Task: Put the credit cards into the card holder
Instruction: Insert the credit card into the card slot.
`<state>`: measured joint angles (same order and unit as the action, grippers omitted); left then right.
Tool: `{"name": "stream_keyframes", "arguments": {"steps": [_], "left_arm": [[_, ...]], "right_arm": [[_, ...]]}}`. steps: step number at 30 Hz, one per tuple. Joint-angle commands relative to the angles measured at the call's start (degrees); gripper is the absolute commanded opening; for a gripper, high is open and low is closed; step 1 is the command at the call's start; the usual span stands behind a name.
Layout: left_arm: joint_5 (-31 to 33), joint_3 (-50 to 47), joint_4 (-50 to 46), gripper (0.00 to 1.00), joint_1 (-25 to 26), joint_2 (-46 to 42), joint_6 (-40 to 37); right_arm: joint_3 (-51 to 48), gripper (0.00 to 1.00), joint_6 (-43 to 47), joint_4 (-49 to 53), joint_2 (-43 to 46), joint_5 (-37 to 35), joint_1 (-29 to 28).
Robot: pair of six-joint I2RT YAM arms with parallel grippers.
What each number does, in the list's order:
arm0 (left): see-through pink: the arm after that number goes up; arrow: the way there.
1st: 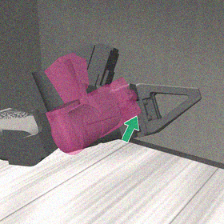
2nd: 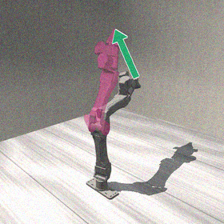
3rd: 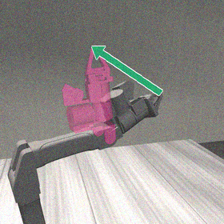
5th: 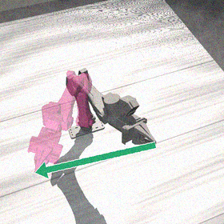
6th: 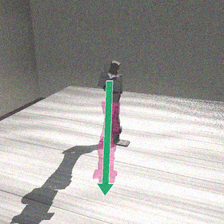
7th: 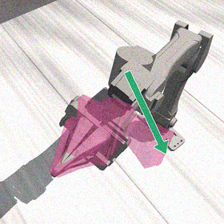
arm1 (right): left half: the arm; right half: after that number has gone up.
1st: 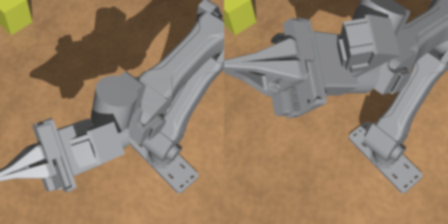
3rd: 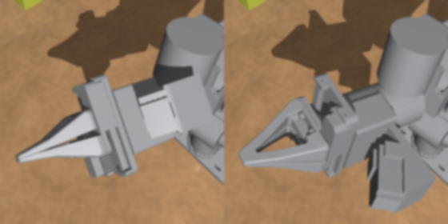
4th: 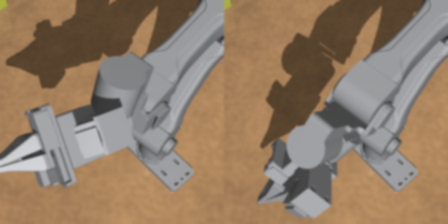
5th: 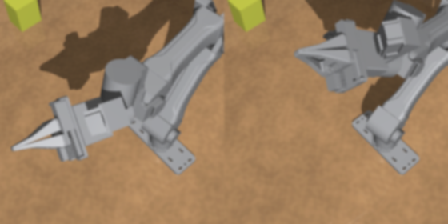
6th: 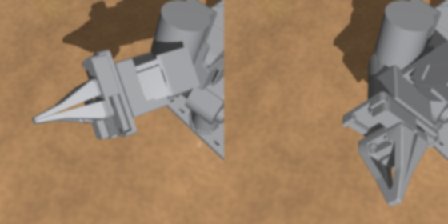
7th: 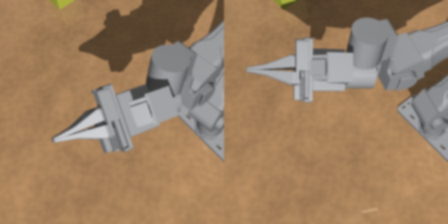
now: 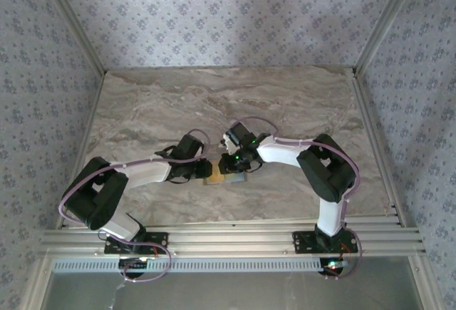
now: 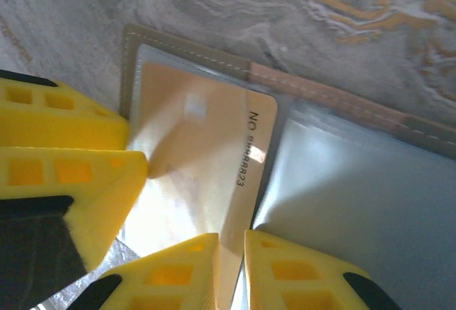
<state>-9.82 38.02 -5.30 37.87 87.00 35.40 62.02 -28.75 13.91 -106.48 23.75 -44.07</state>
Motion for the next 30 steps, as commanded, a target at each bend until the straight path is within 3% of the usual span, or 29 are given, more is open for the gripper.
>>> {"name": "stream_keyframes", "arguments": {"steps": [1,8,15,20,30], "left_arm": [[-0.97,-2.4,-5.44,0.25,0.02,1.37,0.0],[-0.81,-2.38,-5.51,0.26,0.05,1.42,-0.01],[-0.46,-2.34,-5.93,0.26,-0.06,1.7,0.02],[-0.63,-2.2,-5.87,0.26,-0.05,2.13,-0.05],[-0.79,-2.12,-5.76,0.26,-0.05,2.44,-0.09]], "right_arm": [[1.35,0.19,-1.27,-3.3,-1.77,3.4,-0.85],[0.82,0.2,-2.42,-5.33,-2.15,4.37,-1.27],[1.89,0.29,2.34,4.31,3.61,-4.1,-1.07],[4.23,0.3,6.4,11.74,6.24,-9.32,-0.17],[11.02,0.3,11.05,19.2,2.92,-18.36,0.54]]}}
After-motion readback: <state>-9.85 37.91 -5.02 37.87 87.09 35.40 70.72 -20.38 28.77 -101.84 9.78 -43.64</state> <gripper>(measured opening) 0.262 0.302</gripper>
